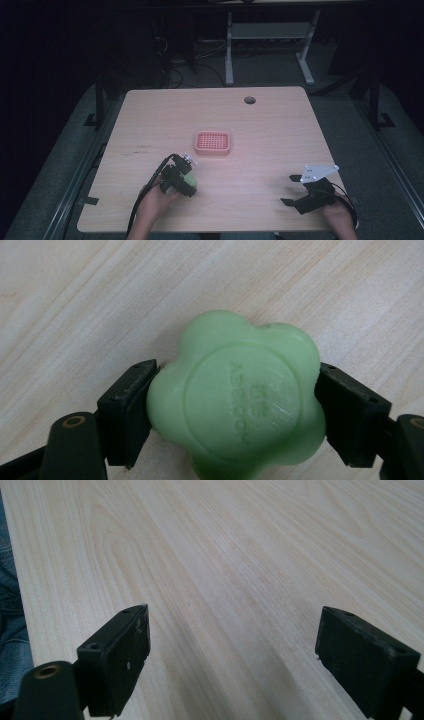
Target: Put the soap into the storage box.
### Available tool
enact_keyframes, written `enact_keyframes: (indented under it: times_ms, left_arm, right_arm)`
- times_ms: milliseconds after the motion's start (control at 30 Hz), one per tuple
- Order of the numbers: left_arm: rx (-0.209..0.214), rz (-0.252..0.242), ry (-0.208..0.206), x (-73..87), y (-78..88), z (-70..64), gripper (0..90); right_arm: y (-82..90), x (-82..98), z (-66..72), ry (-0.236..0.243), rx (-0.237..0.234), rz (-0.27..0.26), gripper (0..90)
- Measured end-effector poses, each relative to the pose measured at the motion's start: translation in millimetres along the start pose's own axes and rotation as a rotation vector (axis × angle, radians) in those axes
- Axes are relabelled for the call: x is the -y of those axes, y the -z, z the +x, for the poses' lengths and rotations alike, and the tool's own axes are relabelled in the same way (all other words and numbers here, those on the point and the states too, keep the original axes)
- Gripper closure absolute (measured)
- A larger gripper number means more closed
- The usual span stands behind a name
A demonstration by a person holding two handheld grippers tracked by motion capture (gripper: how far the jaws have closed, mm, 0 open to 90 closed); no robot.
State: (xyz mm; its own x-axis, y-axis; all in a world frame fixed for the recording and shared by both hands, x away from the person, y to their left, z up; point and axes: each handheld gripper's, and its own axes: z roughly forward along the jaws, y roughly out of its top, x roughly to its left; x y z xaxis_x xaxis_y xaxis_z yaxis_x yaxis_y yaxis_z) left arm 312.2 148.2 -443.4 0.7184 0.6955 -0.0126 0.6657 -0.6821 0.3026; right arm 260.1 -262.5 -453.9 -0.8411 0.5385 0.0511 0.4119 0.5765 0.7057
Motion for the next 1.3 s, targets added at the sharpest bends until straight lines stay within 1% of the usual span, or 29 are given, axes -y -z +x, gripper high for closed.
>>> enact_keyframes:
  times_ms: [167, 300, 400, 467, 533, 567, 600, 633, 733, 767, 900, 933, 967, 1000, 1033, 1067, 1100, 1167, 1200, 1267, 1300]
  left_arm:
    - [-0.003, -0.003, 0.005, 0.5, 0.1, -0.5, 24.9]
    - [-0.009, -0.001, -0.002, 0.2, 0.5, -1.0, 25.5]
    - [-0.006, -0.012, 0.009, 1.1, 0.3, -1.1, 25.7]
    - [-0.002, -0.016, 0.016, 1.9, 0.4, -0.5, 25.8]
    - [0.019, -0.020, 0.022, 2.0, 1.0, -0.1, 25.8]
    - [0.030, -0.019, 0.017, 1.8, 1.8, 0.2, 25.9]
    - [0.031, -0.019, 0.011, 1.7, 2.0, -0.3, 25.9]
    - [0.027, -0.022, 0.018, 1.6, 1.2, -1.8, 26.0]
    - [0.014, -0.025, 0.013, 0.8, 1.7, -3.1, 26.0]
    - [0.011, -0.017, 0.002, 0.5, 2.5, -2.4, 26.0]
    - [0.011, -0.036, 0.011, -0.1, 4.6, -3.5, 26.1]
    - [0.010, -0.022, -0.002, -0.6, 5.9, -3.2, 26.2]
    - [-0.001, -0.019, -0.008, -1.0, 6.5, -3.9, 26.2]
    - [-0.004, -0.018, -0.004, -1.2, 6.3, -4.5, 26.2]
    - [0.004, -0.004, -0.010, -1.6, 6.0, -4.0, 26.3]
    - [0.001, 0.012, -0.021, -1.7, 5.3, -3.8, 26.3]
    - [-0.020, -0.010, -0.008, -1.1, 4.4, -5.6, 26.4]
    - [-0.005, 0.004, -0.002, -0.9, 4.1, -3.8, 26.4]
    - [-0.005, -0.009, 0.007, -0.2, 4.1, -3.5, 26.4]
    - [0.006, 0.002, 0.007, 0.3, 3.2, -1.6, 26.5]
    - [-0.002, -0.010, 0.012, 0.8, 3.5, -1.5, 26.6]
  right_arm:
    - [0.1, 0.0, 0.0, 0.001, 0.001, -0.001, 13.8]
    - [0.0, 0.2, -0.3, 0.003, 0.001, -0.001, 13.8]
    - [0.1, 0.0, 0.1, -0.001, 0.001, 0.000, 13.8]
    - [0.3, 0.2, -0.1, 0.000, 0.002, -0.001, 13.8]
    - [0.4, 0.3, -0.2, -0.001, 0.002, -0.002, 13.8]
    - [0.4, 0.3, -0.2, -0.001, 0.002, -0.002, 13.7]
    - [0.3, 0.2, -0.2, 0.000, 0.002, -0.001, 13.8]
    - [0.2, 0.2, -0.3, 0.000, 0.000, 0.000, 13.8]
    - [0.3, 0.2, -0.2, 0.000, 0.001, -0.002, 13.8]
    - [0.5, 0.3, -0.2, -0.001, 0.002, -0.002, 13.8]
    - [0.8, 0.4, -0.2, -0.005, 0.002, -0.001, 13.8]
    - [0.7, 0.4, -0.2, -0.004, 0.002, -0.001, 13.8]
    - [0.7, 0.4, -0.2, -0.005, 0.001, 0.000, 13.8]
    - [0.6, 0.3, -0.2, -0.005, 0.001, 0.000, 13.7]
    - [0.6, 0.4, -0.4, -0.002, 0.002, -0.002, 13.8]
    - [0.8, 0.3, -0.3, -0.001, 0.002, -0.003, 13.8]
    - [0.9, 0.3, -0.2, -0.002, 0.002, -0.003, 13.8]
    - [1.0, 0.4, -0.3, -0.001, 0.002, -0.003, 13.8]
    - [1.1, 0.4, -0.1, -0.004, 0.003, -0.002, 13.8]
    - [1.1, 0.4, -0.3, -0.003, 0.002, -0.002, 13.8]
    - [1.1, 0.4, -0.2, -0.004, 0.003, -0.002, 13.8]
